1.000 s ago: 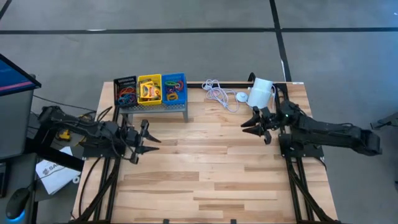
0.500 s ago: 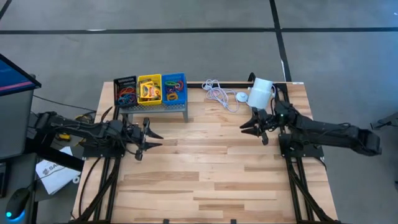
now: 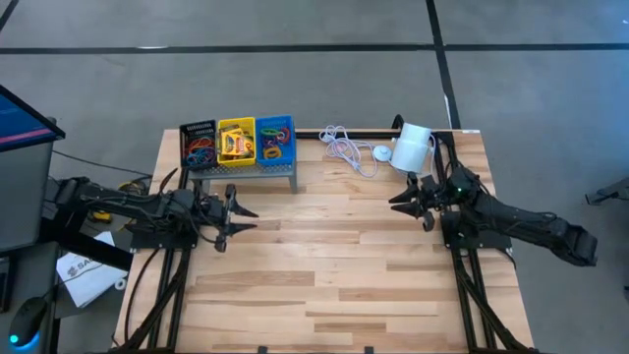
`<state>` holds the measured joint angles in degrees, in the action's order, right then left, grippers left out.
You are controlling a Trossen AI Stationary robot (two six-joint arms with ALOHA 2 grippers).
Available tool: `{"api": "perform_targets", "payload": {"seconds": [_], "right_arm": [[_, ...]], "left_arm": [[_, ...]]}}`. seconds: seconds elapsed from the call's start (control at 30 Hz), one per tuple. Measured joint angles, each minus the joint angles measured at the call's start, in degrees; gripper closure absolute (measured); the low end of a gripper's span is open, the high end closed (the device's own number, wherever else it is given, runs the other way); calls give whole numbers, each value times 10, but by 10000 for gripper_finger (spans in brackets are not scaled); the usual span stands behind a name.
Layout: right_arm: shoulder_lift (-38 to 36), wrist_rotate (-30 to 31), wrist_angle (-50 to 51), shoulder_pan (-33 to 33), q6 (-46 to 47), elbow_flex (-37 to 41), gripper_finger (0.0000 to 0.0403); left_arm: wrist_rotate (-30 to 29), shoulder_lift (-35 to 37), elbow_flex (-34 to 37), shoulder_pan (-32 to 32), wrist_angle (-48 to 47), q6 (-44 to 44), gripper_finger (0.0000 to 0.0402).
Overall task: Pick & Place Office Desk Supplies
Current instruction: Return to Home Position
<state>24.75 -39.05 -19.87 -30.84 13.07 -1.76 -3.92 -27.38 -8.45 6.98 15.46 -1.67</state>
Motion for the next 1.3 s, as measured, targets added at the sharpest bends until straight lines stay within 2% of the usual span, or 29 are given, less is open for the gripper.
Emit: {"api": "perform_targets", "payload": {"seconds": [0.13,0.3,0.63,0.83,1.13,1.3], "right_arm": [[-29,22,32,-1,-22,3,308],[-46,116,99,0,-80,3,308],[-45,288,104,45,-108,3,308],[-45,286,111,101,-108,3,308],[-46,284,104,181,-52,3,308],[-46,285,104,201,-40,3,308]], "left_arm": [[-45,0,0,0,0,-10,284],[-66,0,0,0,0,-11,286],[-88,0,0,0,0,-11,288],[-112,-3,0,0,-1,-11,289],[-112,-9,0,0,-2,-10,289],[-111,-9,0,0,0,-10,289]]}}
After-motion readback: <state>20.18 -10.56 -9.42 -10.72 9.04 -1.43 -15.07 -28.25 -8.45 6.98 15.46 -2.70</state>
